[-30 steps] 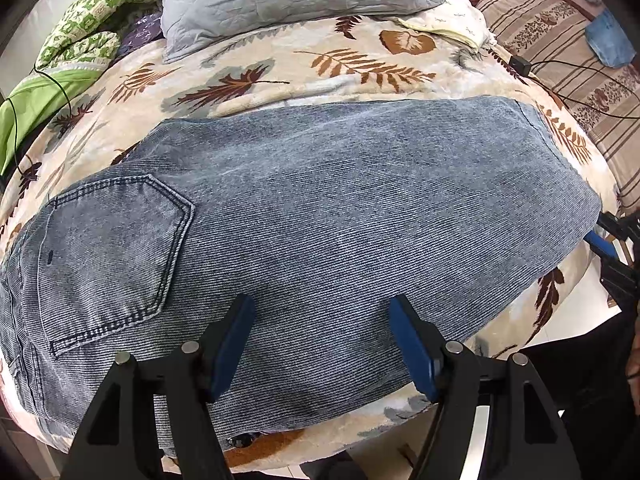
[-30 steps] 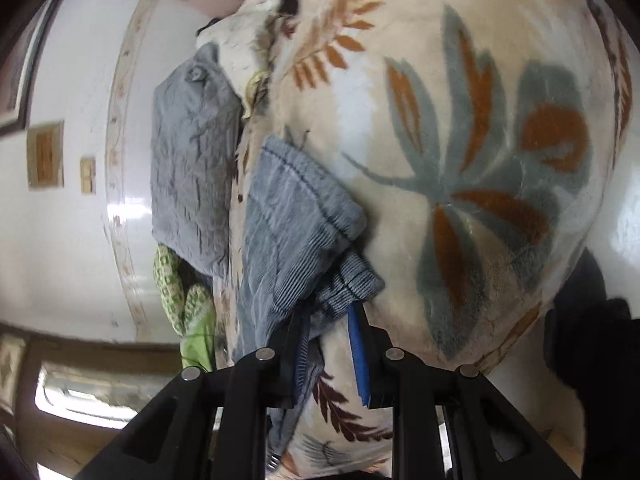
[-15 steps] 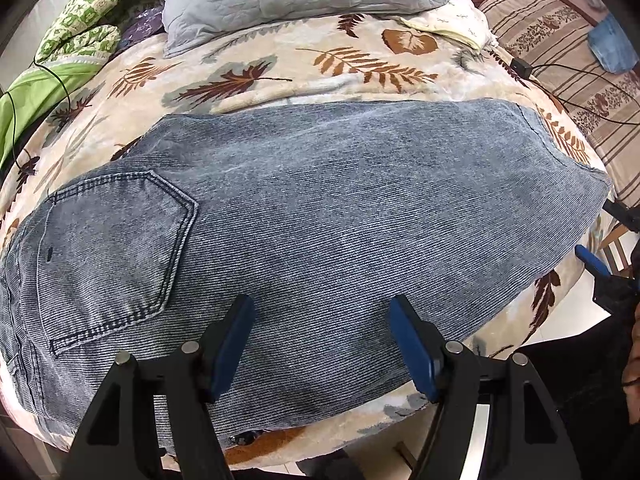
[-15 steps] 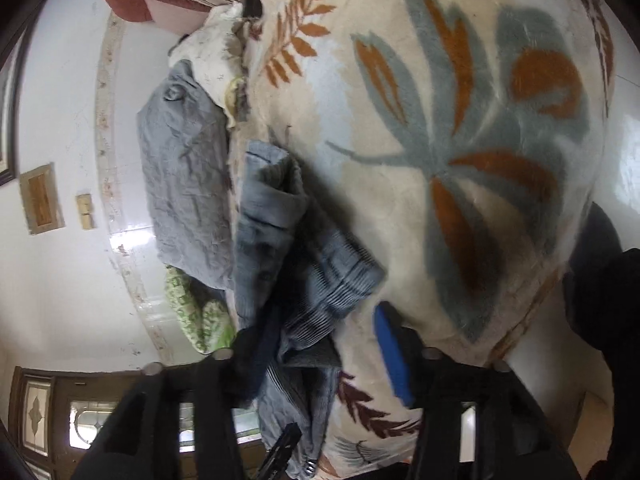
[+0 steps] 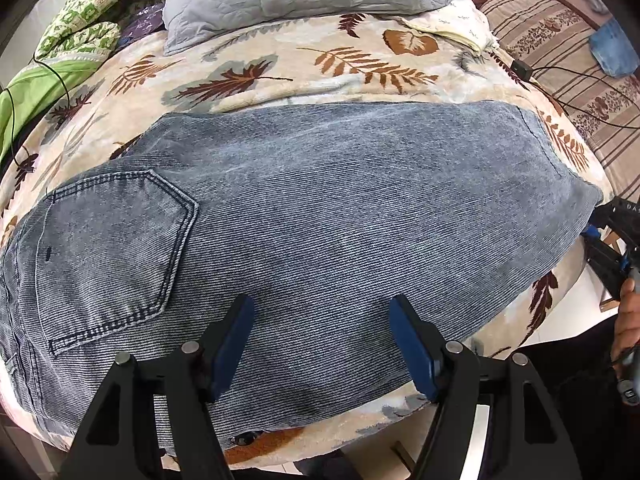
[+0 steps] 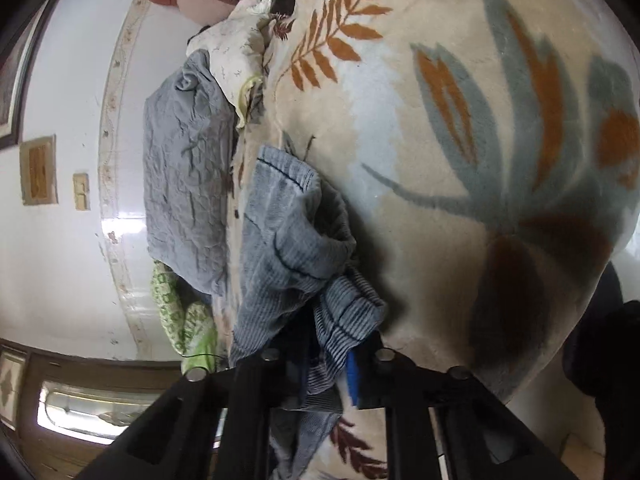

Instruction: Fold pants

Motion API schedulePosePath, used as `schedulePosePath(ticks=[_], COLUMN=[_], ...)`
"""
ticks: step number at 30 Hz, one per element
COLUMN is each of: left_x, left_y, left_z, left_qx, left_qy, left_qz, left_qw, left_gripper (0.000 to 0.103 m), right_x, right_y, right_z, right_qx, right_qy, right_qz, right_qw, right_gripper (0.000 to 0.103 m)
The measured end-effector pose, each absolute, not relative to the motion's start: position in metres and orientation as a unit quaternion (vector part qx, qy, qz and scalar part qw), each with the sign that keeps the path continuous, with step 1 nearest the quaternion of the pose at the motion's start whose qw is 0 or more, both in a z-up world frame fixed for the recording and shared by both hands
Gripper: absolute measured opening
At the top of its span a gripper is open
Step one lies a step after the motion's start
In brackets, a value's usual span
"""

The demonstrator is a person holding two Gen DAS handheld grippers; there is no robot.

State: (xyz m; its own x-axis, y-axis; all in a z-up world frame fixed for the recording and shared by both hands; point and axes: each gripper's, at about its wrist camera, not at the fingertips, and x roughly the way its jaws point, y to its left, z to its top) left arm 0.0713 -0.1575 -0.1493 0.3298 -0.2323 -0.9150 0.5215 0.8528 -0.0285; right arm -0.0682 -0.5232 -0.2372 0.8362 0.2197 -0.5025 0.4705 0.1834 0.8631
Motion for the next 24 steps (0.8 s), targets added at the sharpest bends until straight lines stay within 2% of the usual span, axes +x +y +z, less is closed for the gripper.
schedulePosePath(ticks=[5, 9, 12, 15, 16, 19, 21, 24], left_x=[0.072, 0.07, 0.069, 0.067, 0.064, 0.062, 0.063, 0.061], left_y=[-0.157, -0.159, -0.162, -0.162, -0.163, -0.161, -0.158, -0.152], left_z=[-0.145, -0.137, -0.14, -0.151, -0.151, -0.151, -0.149, -0.146], left_qx=[0.131, 0.129, 0.132, 0.145, 0.152, 0.155, 0.147, 0.139], left_qy=[0.531, 0.521, 0.525, 0.533, 0.528, 0.528, 0.53, 0.527], left_qz=[-0.235, -0.243, -0.244, -0.238, -0.239, -0.242, -0.244, -0.245], left_qw=[0.804, 0.808, 0.804, 0.799, 0.8, 0.799, 0.799, 0.802], left_gripper=[0.071, 0.071, 0.071, 0.071, 0.071, 0.071, 0.071, 0.071], right_x=[-0.058, -0.053, -0.041, -0.035, -0.04, -0.053, -0.067, -0.089], right_y=[-0.516, -0.524, -0.515, -0.525, -0.531, -0.538, -0.545, -0.555], right_z=[-0.181, -0.149, -0.15, -0.193, -0.203, -0.198, -0.197, -0.184], right_qx=[0.473, 0.423, 0.367, 0.399, 0.427, 0.46, 0.493, 0.508], right_qy=[0.287, 0.268, 0.295, 0.353, 0.348, 0.334, 0.315, 0.286], right_qz=[-0.135, -0.145, -0.171, -0.185, -0.176, -0.163, -0.162, -0.202], right_qw=[0.822, 0.853, 0.866, 0.826, 0.816, 0.807, 0.794, 0.787], right_gripper=[0.006, 0.006, 0.006, 0.005, 0.006, 0.006, 0.015, 0.018])
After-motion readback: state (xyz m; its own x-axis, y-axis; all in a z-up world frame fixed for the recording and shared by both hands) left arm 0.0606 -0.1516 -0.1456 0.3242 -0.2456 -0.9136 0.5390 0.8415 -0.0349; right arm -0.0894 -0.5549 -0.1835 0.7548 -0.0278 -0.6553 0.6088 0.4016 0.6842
